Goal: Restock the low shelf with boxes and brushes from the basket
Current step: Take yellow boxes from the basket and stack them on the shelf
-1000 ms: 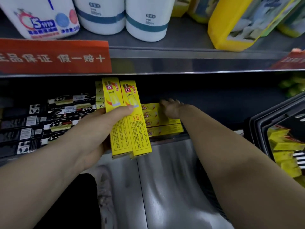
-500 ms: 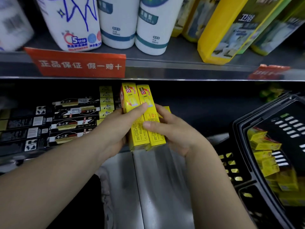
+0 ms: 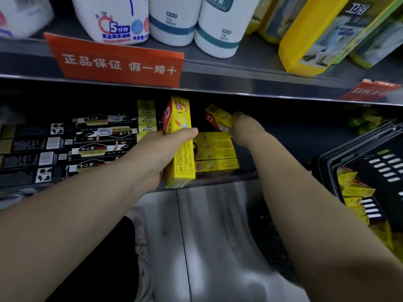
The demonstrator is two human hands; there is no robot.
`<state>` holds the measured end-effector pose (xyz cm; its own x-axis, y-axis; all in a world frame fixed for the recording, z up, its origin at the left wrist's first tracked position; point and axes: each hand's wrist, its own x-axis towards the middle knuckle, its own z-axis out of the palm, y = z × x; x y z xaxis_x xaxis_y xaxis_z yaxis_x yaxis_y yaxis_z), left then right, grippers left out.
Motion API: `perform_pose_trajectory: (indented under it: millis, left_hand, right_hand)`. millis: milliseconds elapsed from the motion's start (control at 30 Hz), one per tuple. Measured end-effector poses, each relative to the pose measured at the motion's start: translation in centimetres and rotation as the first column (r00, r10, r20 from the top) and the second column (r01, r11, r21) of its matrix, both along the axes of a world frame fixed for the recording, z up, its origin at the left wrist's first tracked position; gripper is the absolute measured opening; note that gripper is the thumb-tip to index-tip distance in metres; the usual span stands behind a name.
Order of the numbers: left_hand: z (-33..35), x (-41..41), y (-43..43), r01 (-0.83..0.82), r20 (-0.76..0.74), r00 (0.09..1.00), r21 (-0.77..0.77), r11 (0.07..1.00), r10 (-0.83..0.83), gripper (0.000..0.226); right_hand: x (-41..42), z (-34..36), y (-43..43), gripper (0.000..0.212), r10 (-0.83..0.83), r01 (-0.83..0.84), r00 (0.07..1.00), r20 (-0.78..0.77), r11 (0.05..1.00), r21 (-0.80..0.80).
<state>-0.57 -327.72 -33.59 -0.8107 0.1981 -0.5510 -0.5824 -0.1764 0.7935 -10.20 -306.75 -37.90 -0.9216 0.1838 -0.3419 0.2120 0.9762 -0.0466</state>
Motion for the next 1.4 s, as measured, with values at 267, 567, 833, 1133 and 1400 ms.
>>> perform_pose_trajectory:
  millis: [267,567,833,1133,1400]
  left_hand:
    - [-0.7,-0.2,0.3,-0.023,-0.031,0.999,-0.118,0.993,0.02,0.025]
    - [-0.5,0.3,2.1,-0.007,-0.027,1.0,-0.137,0.991,0.003,0.028]
    - [-0.3,0.3,2.4,0.042,-0.008,0.999,-0.155,0.987,-0.044,0.021]
    - [0.8,0.9,2.9,0.054,-0.094,0.993,-0.194,0.979,-0.073,0.071]
    - [0.9,1.0,2.6,0.191,-0.126,0.97,-0.151,0.97,-0.21,0.047]
  right_hand:
    - [-4.2,-4.2,1.5,0.071,0.208,-0.222,0.971,0.116,0.967,0.124]
    - [-4.4,-7.7,0.8,0.067,0.269,-0.262,0.94,0.212,0.963,-0.06]
    - [-2.9,-6.2,1.3,0.056,-0.068,0.096,0.992,0.105,0.953,-0.286]
    - [9.1,3.5,-3.7,0.047,-0.289,0.278,0.923,0.253,0.049,-0.959]
    - [13.7,6.1,-4.6,0.068,-0.117,0.103,0.991,0.07,0.304,-0.947]
